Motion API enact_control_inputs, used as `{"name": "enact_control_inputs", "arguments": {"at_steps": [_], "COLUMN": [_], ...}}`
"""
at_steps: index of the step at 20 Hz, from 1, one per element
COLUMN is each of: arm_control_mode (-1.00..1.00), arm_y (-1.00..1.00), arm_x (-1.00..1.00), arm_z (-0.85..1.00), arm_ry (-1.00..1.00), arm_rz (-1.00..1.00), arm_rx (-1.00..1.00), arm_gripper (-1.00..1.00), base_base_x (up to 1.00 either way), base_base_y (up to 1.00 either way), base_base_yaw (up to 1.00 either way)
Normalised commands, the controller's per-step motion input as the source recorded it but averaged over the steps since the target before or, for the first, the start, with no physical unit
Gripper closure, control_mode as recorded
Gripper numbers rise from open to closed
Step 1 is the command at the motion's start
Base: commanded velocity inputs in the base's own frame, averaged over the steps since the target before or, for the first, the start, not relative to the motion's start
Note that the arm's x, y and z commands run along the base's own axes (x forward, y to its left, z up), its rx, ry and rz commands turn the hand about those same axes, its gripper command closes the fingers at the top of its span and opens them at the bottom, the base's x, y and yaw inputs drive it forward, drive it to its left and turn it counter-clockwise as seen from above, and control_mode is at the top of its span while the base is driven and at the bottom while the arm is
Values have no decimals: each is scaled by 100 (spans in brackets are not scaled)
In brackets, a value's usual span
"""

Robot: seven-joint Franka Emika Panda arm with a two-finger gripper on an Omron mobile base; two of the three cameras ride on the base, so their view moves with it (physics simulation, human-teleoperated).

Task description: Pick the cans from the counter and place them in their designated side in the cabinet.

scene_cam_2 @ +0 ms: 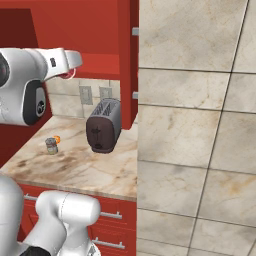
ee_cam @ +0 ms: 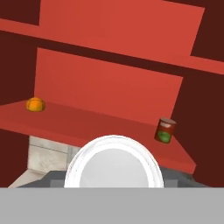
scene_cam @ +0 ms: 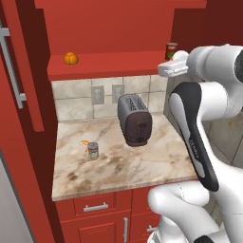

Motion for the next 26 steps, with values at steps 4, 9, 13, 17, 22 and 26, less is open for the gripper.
{"name": "enact_control_inputs", "arguments": {"at_steps": [4,9,13,17,22,26], "arm_control_mode": [-100,-100,-100,-100,-100,-100], "arm_y": [-4,-5,-5,-6,-11,-14], "arm_x": [23,24,26,28,24,25], "arm_z": [0,0,0,0,0,0], "arm_ry": [0,0,0,0,0,0], "arm_rz": [0,0,0,0,0,0], "arm_rx": [0,0,0,0,0,0], "arm_gripper": [100,100,100,100,100,100], "base_base_x": [0,0,0,0,0,0], "base_base_y": [0,0,0,0,0,0], "base_base_yaw": [0,0,0,0,0,0]}}
